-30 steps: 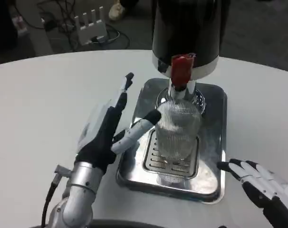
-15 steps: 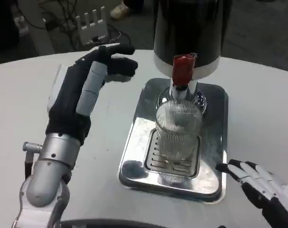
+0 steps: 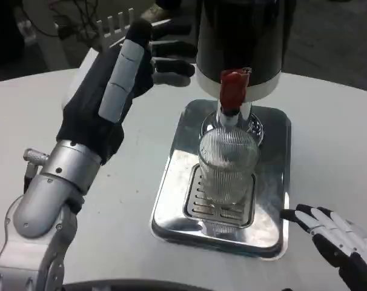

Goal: Grasp the cup under the faucet to collect the drink, then remove the cup.

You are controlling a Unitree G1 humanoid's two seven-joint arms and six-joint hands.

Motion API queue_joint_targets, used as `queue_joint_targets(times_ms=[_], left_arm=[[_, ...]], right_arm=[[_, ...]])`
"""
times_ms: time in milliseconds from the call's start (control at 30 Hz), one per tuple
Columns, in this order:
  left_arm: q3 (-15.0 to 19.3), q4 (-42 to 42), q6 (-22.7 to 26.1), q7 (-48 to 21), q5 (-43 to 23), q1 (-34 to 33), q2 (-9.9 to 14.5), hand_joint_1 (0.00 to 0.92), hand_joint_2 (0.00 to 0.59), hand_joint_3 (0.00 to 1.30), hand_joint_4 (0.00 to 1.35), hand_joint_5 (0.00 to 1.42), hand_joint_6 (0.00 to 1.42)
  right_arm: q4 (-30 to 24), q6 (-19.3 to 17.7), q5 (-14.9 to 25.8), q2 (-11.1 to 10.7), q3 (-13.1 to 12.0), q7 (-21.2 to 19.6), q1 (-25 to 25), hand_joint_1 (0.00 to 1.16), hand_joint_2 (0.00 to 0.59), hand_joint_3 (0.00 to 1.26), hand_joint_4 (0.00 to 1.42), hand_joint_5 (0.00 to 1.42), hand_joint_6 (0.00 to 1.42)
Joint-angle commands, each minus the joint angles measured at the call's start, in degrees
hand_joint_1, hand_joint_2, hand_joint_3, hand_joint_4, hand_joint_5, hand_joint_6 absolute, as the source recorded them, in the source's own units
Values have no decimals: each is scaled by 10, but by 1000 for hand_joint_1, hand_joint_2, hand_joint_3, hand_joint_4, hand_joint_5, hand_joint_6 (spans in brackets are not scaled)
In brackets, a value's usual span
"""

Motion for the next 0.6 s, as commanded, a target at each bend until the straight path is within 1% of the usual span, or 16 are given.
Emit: queue_joint_targets(times_ms=[33,100,267,600], left_arm=[[-4,-16,16,-7,-1,-17,-1,0,107,361,401,479,498],[-13,-11,20,-14,-1,-27,-4,0,107,349,376,463,486],[-36,-22,26,-18,11,-36,-13,0,107,351,372,459,484],[-54,-13,28,-23,30,-49,-20,0,107,369,372,458,483]], right_arm=[[-10,-12,6,0,-4,-7,11,632,427,114,42,0,0],[-10,-12,8,1,-6,-7,10,632,427,114,42,0,0],[-11,-15,8,3,-7,-9,15,632,427,114,42,0,0],[-10,-20,9,6,-7,-10,20,632,427,114,42,0,0]])
